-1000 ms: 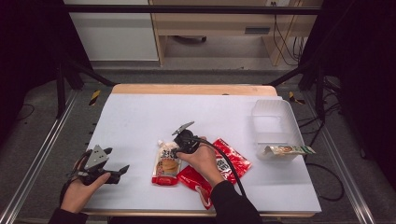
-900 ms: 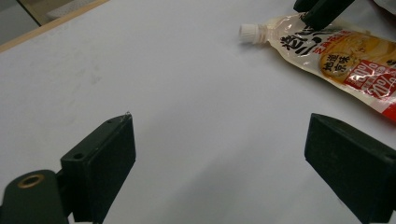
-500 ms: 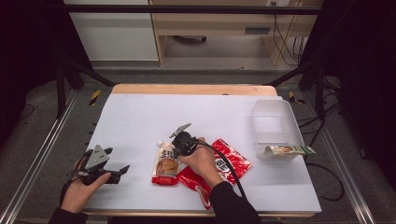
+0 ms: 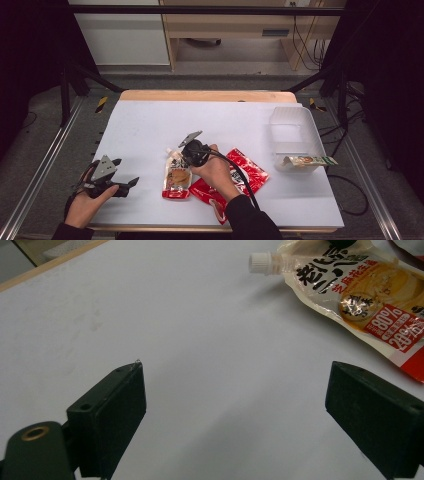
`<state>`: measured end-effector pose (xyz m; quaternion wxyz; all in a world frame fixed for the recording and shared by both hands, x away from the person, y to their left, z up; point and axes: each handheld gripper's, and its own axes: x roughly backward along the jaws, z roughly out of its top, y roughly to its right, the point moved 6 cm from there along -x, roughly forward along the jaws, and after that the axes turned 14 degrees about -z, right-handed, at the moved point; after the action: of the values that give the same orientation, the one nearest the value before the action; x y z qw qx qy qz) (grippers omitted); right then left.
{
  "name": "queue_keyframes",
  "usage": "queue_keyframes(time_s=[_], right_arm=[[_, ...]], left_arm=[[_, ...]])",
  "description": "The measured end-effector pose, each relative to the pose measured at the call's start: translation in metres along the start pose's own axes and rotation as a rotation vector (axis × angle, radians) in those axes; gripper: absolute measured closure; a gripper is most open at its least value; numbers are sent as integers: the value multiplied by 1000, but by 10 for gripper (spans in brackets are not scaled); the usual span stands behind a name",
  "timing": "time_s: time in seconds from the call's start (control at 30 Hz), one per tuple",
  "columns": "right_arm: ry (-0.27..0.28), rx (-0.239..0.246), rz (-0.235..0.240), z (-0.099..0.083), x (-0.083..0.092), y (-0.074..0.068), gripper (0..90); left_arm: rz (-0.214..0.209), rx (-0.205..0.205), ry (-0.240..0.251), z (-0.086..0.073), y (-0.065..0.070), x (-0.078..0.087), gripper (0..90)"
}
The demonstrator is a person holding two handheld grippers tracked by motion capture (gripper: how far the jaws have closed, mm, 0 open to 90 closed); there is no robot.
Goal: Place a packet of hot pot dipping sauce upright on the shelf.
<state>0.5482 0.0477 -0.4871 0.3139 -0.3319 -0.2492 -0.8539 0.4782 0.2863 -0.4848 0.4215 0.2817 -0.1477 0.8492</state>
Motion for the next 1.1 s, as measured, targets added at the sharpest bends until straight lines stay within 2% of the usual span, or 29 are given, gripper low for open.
queue_keyframes(time_s=[0.13, 0.23, 0.37, 0.53, 0.67, 0.8, 0.9, 1.03, 1.1], right_arm=[[26, 18, 3, 6, 9, -1, 895], [57, 29, 11, 12, 18, -3, 897], [98, 45, 19, 19, 30, -7, 897], [148, 76, 30, 26, 43, -12, 898], [177, 89, 40, 29, 51, -15, 899], [197, 102, 51, 32, 57, -18, 900], [221, 115, 59, 35, 64, -21, 900], [248, 135, 68, 39, 72, -24, 900], [256, 146, 72, 40, 74, -25, 900]], left_arm=[[-31, 0, -17, 4, 2, -7, 109], [-54, -23, -32, 14, 6, -12, 114], [-89, -29, -21, 30, 9, -17, 119], [-119, -36, -13, 47, 4, -23, 134], [-187, -56, 12, 63, 4, -27, 155], [-214, -73, 23, 75, 4, -28, 160], [-242, -57, 39, 82, 3, -30, 169], [-269, -76, 38, 88, 7, -34, 176], [-281, -82, 35, 91, 10, -35, 218]])
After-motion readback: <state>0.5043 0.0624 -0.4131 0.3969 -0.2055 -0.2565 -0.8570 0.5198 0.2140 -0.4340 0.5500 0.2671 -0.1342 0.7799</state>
